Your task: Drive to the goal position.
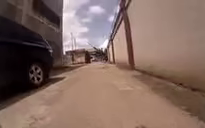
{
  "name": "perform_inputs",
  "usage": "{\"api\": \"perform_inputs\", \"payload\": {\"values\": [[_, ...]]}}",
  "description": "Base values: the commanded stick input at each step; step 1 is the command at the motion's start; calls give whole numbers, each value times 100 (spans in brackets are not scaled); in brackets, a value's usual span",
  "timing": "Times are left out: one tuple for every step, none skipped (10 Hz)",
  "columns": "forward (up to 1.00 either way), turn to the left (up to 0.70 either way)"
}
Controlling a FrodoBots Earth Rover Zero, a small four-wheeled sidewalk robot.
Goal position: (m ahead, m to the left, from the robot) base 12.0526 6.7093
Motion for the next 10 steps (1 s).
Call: {"api": "perform_inputs", "payload": {"values": [[85, 0], [85, 0], [85, 0], [85, 0], [85, 0], [85, 0], [85, 0], [85, 0], [85, 0], [85, 0]]}}
